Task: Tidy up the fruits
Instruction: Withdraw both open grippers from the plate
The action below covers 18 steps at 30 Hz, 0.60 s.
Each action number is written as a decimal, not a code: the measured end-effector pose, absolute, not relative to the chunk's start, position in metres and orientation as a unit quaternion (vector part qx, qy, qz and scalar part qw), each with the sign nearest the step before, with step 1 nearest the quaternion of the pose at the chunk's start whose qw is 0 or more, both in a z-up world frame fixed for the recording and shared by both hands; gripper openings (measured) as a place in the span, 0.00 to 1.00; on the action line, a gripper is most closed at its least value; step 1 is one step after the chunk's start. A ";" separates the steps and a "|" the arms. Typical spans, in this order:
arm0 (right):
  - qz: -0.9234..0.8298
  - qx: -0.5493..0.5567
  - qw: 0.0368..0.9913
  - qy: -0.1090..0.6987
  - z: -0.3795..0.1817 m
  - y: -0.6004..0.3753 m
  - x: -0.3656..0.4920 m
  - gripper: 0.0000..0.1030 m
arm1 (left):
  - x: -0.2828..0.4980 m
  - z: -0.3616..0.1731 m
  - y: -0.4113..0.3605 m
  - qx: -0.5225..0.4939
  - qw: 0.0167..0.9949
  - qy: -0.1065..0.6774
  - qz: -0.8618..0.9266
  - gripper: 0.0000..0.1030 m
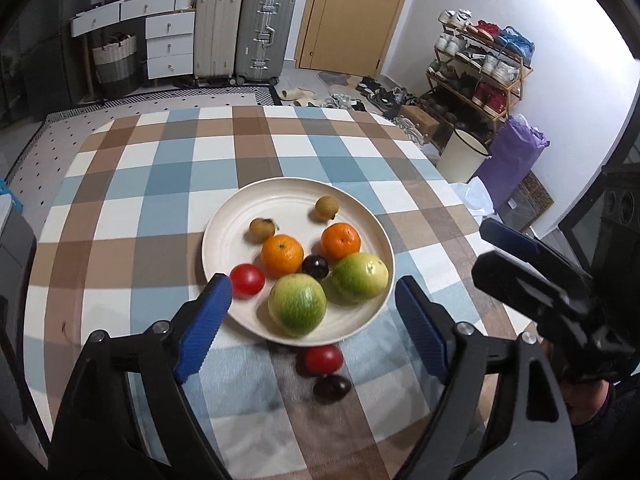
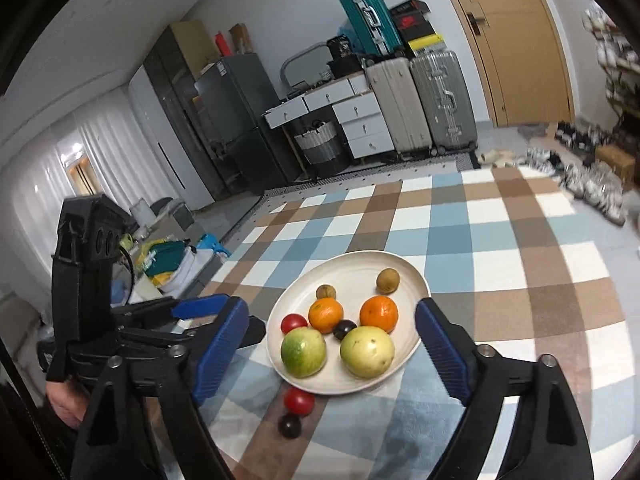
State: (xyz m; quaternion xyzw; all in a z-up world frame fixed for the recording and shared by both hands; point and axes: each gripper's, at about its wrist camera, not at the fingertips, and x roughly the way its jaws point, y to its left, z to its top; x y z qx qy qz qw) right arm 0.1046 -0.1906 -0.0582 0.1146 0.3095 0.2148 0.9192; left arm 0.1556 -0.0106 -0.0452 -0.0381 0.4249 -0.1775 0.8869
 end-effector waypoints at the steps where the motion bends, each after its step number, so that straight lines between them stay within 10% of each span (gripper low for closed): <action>1: 0.213 0.111 0.920 0.309 -0.057 -0.189 0.100 0.90 | 0.151 -0.044 -0.009 -0.039 0.887 0.424 -0.177 0.80; 18: 0.203 0.088 0.925 0.310 -0.068 -0.182 0.049 0.95 | 0.082 -0.061 0.032 -0.047 0.907 0.409 -0.091 0.98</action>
